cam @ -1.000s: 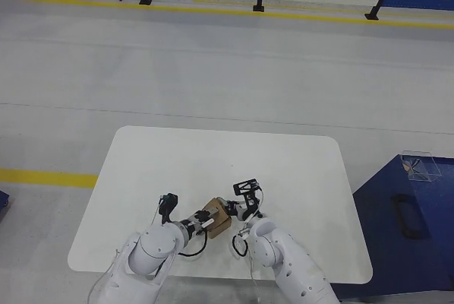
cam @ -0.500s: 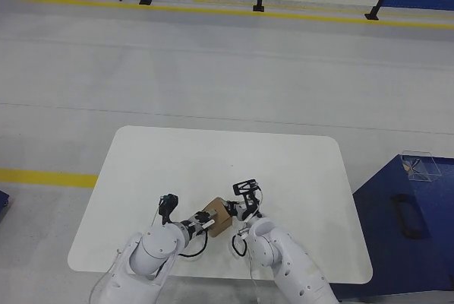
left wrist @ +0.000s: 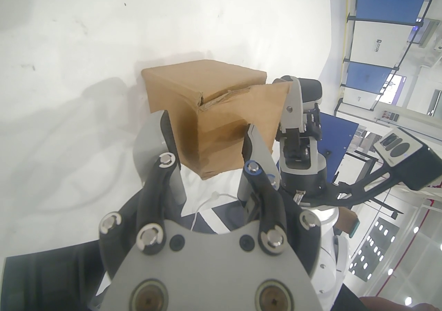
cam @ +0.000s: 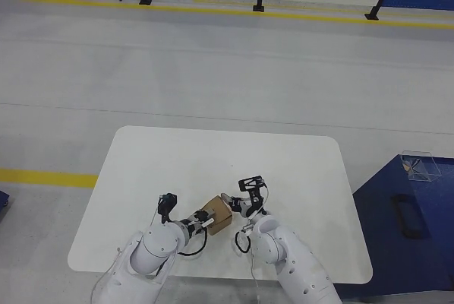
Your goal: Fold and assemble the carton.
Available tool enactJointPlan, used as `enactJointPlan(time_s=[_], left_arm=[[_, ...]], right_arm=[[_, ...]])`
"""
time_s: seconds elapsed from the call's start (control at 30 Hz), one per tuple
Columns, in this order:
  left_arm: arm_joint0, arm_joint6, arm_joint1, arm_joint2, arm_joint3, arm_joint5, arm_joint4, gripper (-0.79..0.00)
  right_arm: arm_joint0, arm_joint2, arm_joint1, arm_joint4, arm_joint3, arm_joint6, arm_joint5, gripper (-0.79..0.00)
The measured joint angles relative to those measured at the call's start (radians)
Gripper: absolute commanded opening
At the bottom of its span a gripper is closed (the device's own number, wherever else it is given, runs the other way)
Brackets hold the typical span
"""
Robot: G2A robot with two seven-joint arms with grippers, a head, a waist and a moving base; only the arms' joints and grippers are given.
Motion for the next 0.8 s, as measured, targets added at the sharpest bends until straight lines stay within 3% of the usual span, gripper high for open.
enactJointPlan(time_s=[0.37, 0.8], left_arm=[[-0.013, 0.001, 0.005, 0.0, 0.004, 0.005, -0.001, -0.422], [-0.01, 0.006, 0.009, 0.009, 0.008, 0.004, -0.008, -0.434]], right_arm=[[-0.02, 0.037, 0.009, -0.02, -0.023, 0.039, 0.001, 0.0], [-0.022, 0.006, 0.006, -0.045, -0.001, 0.053, -0.035, 0.0]])
